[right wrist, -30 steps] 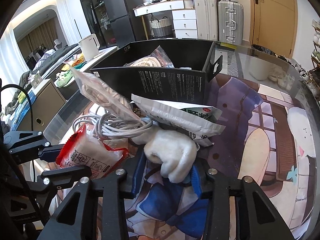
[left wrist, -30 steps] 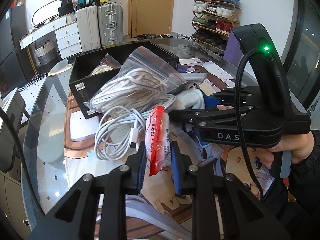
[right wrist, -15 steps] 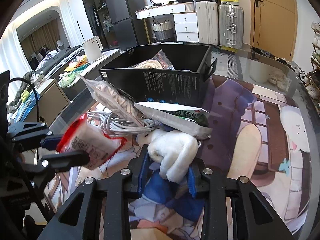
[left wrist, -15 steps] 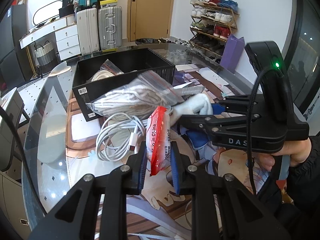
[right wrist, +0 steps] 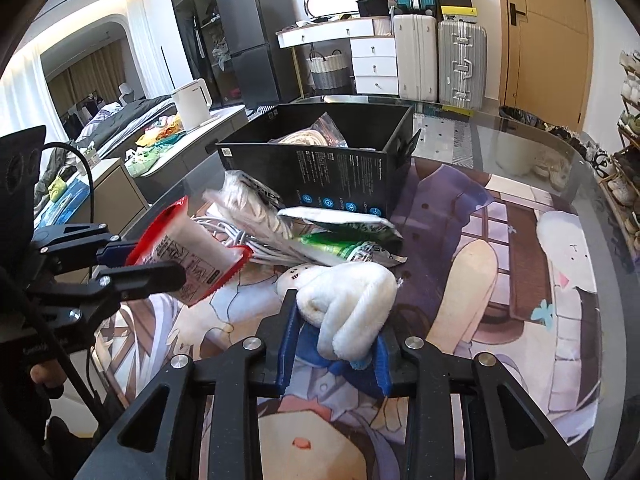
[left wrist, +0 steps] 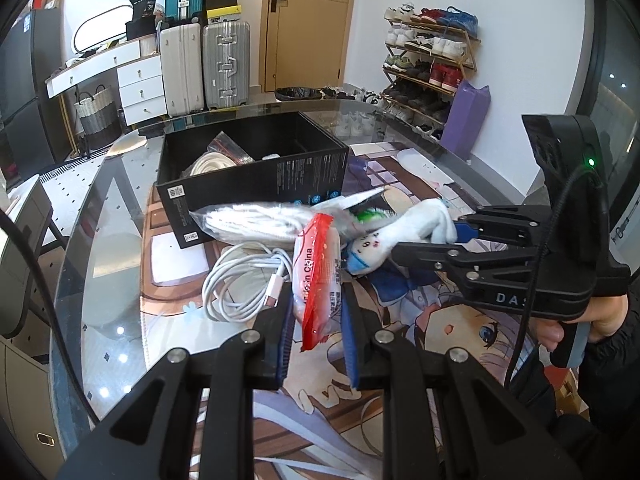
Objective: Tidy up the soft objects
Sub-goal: 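Lift and carry plush in right gripper while left carries red packet over black box, then open right gripper dropping plush into black box while left gripper releases red packet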
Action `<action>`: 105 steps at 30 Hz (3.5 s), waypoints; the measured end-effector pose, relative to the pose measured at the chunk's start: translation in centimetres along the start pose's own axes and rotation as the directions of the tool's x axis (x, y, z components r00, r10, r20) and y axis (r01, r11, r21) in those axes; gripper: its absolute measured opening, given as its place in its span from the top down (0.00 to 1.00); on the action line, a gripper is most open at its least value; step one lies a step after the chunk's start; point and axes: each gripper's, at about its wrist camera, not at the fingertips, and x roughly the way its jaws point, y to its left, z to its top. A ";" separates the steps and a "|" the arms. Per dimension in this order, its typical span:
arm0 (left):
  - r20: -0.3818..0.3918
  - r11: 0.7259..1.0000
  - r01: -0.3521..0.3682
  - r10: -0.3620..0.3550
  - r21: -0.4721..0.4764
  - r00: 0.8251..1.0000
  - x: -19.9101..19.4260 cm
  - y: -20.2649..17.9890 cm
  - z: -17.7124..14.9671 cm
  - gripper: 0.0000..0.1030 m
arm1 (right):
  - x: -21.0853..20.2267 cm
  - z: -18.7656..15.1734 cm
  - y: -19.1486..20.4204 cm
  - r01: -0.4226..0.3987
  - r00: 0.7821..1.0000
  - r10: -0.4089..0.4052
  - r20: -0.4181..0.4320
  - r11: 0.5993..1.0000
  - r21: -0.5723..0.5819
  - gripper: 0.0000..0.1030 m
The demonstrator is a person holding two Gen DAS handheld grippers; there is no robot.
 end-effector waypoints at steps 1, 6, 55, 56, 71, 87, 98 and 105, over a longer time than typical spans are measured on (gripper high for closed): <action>0.004 1.000 -0.001 0.001 -0.001 1.000 -0.2 0.0 0.0 0.81 | -0.3 -0.1 0.0 0.000 1.000 0.000 0.003 1.000 0.000 0.69; 0.028 1.000 -0.018 0.019 -0.013 0.999 -1.2 0.0 0.1 0.81 | -2.0 -0.6 0.2 -0.003 1.000 0.003 0.031 1.000 -0.007 0.69; 0.164 0.988 -0.106 0.123 -0.109 0.979 -3.5 4.6 6.0 0.81 | -8.5 7.5 0.6 -0.041 0.956 0.049 0.289 0.999 -0.034 0.69; 0.166 0.988 -0.107 0.124 -0.107 0.978 -3.5 4.7 6.1 0.81 | -8.3 7.6 0.7 -0.039 0.956 0.047 0.288 0.999 -0.034 0.69; 0.160 0.987 -0.116 0.132 -0.110 0.978 -1.1 5.9 8.3 0.81 | -6.2 9.8 0.4 -0.038 0.960 0.042 0.276 0.999 -0.019 0.69; 0.136 0.987 -0.126 0.139 -0.105 0.981 1.5 7.0 9.4 0.81 | -2.5 11.6 -0.4 -0.037 0.969 0.042 0.242 0.999 -0.025 0.69; 0.114 0.986 -0.137 0.147 -0.097 0.982 3.7 7.6 10.4 0.81 | 0.9 12.5 -0.7 -0.042 0.977 0.049 0.207 0.998 -0.038 0.69; 0.098 0.985 -0.143 0.153 -0.098 0.983 4.9 8.1 10.6 0.81 | 2.7 13.1 -0.7 -0.042 0.982 0.050 0.183 0.998 -0.045 0.69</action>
